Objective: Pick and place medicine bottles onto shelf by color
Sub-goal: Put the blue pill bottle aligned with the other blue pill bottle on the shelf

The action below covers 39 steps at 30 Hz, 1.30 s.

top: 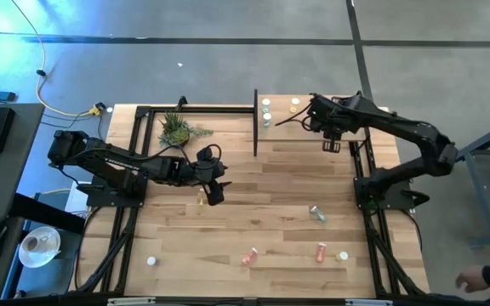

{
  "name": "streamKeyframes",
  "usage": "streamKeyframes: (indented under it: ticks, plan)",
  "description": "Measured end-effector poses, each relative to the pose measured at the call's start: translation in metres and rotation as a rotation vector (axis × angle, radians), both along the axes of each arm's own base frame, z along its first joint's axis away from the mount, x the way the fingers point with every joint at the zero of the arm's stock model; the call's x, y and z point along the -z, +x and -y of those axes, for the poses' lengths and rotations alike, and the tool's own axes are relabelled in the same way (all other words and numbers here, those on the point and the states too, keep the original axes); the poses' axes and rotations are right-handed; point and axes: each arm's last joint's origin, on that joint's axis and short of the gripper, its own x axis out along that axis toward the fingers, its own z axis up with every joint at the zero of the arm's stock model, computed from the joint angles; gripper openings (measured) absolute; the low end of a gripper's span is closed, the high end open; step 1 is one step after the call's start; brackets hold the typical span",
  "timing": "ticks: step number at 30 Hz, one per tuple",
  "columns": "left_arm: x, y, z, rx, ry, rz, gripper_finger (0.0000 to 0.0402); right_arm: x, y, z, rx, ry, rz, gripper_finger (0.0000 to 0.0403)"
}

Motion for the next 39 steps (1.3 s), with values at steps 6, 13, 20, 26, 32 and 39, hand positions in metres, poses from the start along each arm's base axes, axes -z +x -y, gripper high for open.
streamKeyframes:
  ticks: [6,13,20,26,32,39]
  plan:
    - [0.0,0.0,0.0,0.0,0.0,0.0,0.0243,-0.02,-0.011,-0.015,0.104,-0.031,0.184,0.0113]
    - [0.0,0.0,0.0,0.0,0.0,0.0,0.0243,-0.045,-0.032,-0.033,0.262,-0.084,0.437,0.0113]
    - [0.0,0.0,0.0,0.0,0.0,0.0,0.0243,-0.065,-0.058,-0.052,0.372,-0.113,0.672,0.0113]
    - [0.0,0.0,0.0,0.0,0.0,0.0,0.0243,-0.048,-0.079,-0.068,0.472,-0.157,0.833,0.0113]
    - [0.0,0.0,0.0,0.0,0.0,0.0,0.0243,-0.023,-0.08,-0.071,0.522,-0.23,0.949,0.0113]
    - [0.0,0.0,0.0,0.0,0.0,0.001,0.0243,0.0,-0.074,-0.065,0.61,-0.397,1.008,0.0113]
